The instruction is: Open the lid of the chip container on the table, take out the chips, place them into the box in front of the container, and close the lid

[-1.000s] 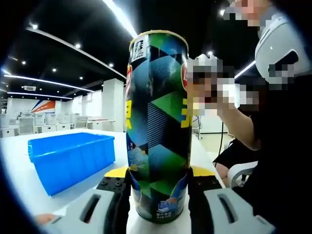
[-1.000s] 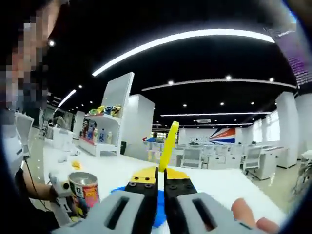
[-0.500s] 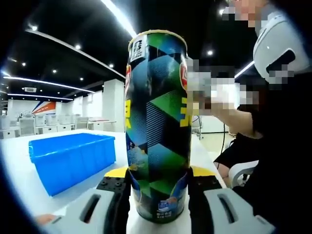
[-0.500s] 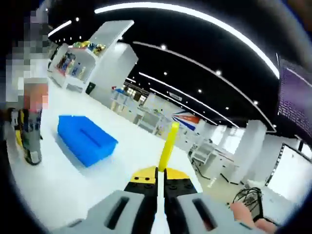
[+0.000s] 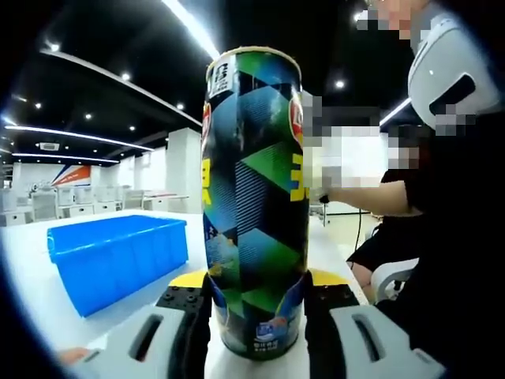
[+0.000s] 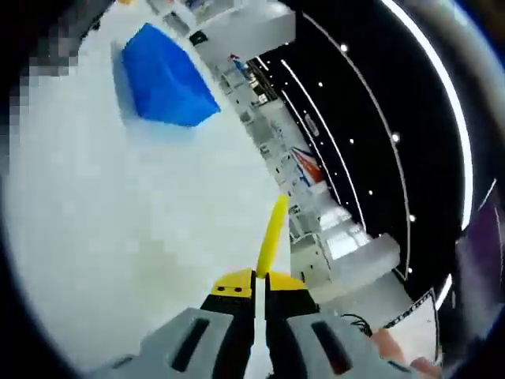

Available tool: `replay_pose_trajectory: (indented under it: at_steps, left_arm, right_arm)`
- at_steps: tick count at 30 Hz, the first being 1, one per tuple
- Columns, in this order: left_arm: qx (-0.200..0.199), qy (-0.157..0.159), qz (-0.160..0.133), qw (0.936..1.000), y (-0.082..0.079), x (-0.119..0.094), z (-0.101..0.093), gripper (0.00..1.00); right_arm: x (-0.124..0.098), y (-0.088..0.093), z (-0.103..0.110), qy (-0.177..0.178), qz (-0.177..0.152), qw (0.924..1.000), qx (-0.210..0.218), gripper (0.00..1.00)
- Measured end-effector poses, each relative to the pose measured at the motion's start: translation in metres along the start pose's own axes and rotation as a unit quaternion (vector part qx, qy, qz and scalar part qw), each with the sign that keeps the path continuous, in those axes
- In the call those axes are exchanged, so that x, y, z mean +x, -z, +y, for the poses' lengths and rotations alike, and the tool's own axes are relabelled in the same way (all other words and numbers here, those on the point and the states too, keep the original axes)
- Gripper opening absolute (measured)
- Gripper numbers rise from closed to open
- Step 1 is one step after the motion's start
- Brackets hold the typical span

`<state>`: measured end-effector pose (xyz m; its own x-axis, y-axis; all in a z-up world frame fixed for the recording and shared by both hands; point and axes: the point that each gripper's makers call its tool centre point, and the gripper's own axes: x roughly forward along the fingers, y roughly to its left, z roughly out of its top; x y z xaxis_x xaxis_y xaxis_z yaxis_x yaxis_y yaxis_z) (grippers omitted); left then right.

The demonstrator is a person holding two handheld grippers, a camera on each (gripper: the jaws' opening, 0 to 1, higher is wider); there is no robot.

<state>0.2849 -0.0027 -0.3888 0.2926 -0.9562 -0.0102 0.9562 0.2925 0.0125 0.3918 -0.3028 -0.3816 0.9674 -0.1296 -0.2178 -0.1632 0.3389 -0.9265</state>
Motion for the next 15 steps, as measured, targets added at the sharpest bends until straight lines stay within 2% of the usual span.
replay_pose_trajectory:
  at_steps: [1, 4, 7, 10, 15]
  left_arm:
    - [0.000, 0.000, 0.000, 1.0000, 0.000, 0.000, 0.000, 0.46]
    - [0.001, -0.002, 0.001, 1.0000, 0.000, 0.000, 0.000, 0.46]
    - [0.004, -0.004, 0.003, 1.0000, 0.001, 0.000, 0.000, 0.46]
    - [0.004, -0.005, 0.003, 1.0000, 0.001, 0.000, 0.000, 0.46]
    - [0.005, -0.005, 0.004, 1.0000, 0.002, 0.000, 0.000, 0.46]
  right_arm:
    - [-0.001, 0.000, 0.003, 0.001, 0.004, 0.9995, -0.033, 0.01]
    - [0.000, 0.004, 0.010, 0.000, 0.011, 0.9964, -0.085, 0.01]
    - [0.002, 0.011, 0.017, -0.008, 0.020, 0.9896, -0.143, 0.01]
    - [0.003, 0.020, 0.025, -0.023, 0.030, 0.9790, -0.200, 0.01]
    - [0.003, 0.031, 0.034, -0.057, 0.045, 0.9750, -0.210, 0.01]
